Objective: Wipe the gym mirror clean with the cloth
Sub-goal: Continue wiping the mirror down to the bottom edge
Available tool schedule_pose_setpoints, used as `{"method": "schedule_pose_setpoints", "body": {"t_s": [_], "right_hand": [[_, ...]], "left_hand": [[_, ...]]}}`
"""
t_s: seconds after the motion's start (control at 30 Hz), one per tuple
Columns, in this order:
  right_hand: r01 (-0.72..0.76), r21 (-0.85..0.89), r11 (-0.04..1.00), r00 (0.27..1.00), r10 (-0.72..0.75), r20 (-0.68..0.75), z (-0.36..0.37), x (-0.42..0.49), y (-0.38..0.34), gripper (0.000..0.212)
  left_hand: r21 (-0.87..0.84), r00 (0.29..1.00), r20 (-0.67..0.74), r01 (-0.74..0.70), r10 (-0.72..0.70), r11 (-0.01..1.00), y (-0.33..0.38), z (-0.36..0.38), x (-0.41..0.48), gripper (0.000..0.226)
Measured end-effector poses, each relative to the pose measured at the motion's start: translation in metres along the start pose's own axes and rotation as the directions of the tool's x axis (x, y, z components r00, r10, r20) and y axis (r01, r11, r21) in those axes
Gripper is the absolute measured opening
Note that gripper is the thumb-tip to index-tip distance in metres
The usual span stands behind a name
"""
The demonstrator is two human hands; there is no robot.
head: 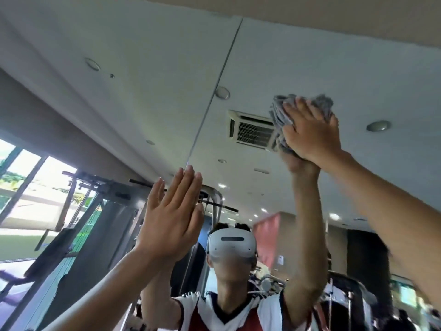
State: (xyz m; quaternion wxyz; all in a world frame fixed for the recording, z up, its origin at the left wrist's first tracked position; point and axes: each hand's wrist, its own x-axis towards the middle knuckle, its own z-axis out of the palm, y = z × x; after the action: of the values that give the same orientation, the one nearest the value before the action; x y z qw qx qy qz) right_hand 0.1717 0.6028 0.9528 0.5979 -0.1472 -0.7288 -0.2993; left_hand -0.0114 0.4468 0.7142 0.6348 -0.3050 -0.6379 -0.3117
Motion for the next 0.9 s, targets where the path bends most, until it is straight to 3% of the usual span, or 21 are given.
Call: {"method": "schedule_pose_setpoints", "body": {"t_s": [0.07,0.1,0.17,0.23,0.3,0.37,0.43,0.47,0.53,0.57,0.67,0.7,0.77,0.83,0.87,0.9], "right_hand": [[-0.079,0.037,0.996,0.995,0.082,-0.064,0.008,0.007,-0.036,0.058],[-0.011,0.042,0.999,0.997,0.015,-0.081,0.012,0.001,-0.057,0.059],[0.290,0.022,0.957,0.955,-0.289,-0.061,0.020,-0.024,-0.088,0.060],[0.570,0.033,0.821,0.819,-0.571,0.047,0.021,-0.046,-0.085,0.058],[0.675,0.065,0.735,0.729,-0.678,0.096,0.015,-0.037,-0.056,0.054],[0.587,0.081,0.805,0.807,-0.590,0.016,0.012,-0.007,-0.027,0.051],[0.329,0.049,0.943,0.943,-0.325,-0.071,0.011,0.024,-0.017,0.053],[0.187,0.033,0.982,0.978,-0.183,-0.099,0.012,0.035,-0.024,0.055],[0.004,0.041,0.999,0.992,0.001,-0.125,0.017,0.046,-0.059,0.053],[0.002,0.053,0.999,0.993,0.004,-0.120,0.019,0.043,-0.081,0.053],[0.293,0.039,0.955,0.954,-0.290,-0.074,0.026,0.004,-0.134,0.058],[0.432,0.028,0.901,0.902,-0.431,-0.031,0.027,-0.016,-0.138,0.060],[0.680,0.029,0.733,0.730,-0.680,0.072,0.028,-0.051,-0.121,0.058],[0.801,0.024,0.598,0.591,-0.797,0.125,0.023,-0.056,-0.088,0.056],[0.790,0.029,0.612,0.604,-0.785,0.135,0.020,-0.045,-0.073,0.056],[0.734,0.045,0.678,0.669,-0.733,0.127,0.018,-0.030,-0.060,0.057]], "left_hand": [[0.005,1.000,-0.001,0.001,-0.001,1.000,-0.002,0.002,0.002,0.058],[0.011,1.000,0.000,0.004,-0.004,1.000,-0.002,0.002,0.002,0.059],[0.013,1.000,0.002,0.010,-0.011,1.000,0.000,0.001,0.001,0.058],[0.002,0.999,-0.001,0.032,-0.032,0.999,0.002,0.001,-0.004,0.058],[-0.002,0.998,-0.014,0.067,-0.067,0.998,0.003,0.001,-0.012,0.058],[0.003,0.996,-0.023,0.085,-0.085,0.996,0.005,0.001,-0.021,0.058],[-0.003,0.994,-0.035,0.099,-0.099,0.995,0.006,0.001,-0.033,0.059],[-0.010,0.994,-0.040,0.106,-0.106,0.994,0.007,0.001,-0.039,0.060],[-0.008,0.993,-0.036,0.111,-0.111,0.994,0.007,0.000,-0.049,0.060],[-0.002,0.993,-0.031,0.114,-0.114,0.993,0.006,0.000,-0.053,0.061],[0.011,0.992,-0.016,0.122,-0.122,0.992,0.005,-0.001,-0.058,0.061],[0.010,0.992,-0.006,0.126,-0.126,0.992,0.005,-0.002,-0.059,0.060],[0.012,0.991,0.012,0.135,-0.135,0.991,0.006,-0.003,-0.058,0.060],[0.021,0.989,0.016,0.147,-0.147,0.989,0.006,-0.003,-0.058,0.060],[0.027,0.988,0.014,0.155,-0.155,0.988,0.007,-0.003,-0.059,0.060],[0.033,0.987,0.013,0.161,-0.161,0.986,0.008,-0.003,-0.060,0.060]]}}
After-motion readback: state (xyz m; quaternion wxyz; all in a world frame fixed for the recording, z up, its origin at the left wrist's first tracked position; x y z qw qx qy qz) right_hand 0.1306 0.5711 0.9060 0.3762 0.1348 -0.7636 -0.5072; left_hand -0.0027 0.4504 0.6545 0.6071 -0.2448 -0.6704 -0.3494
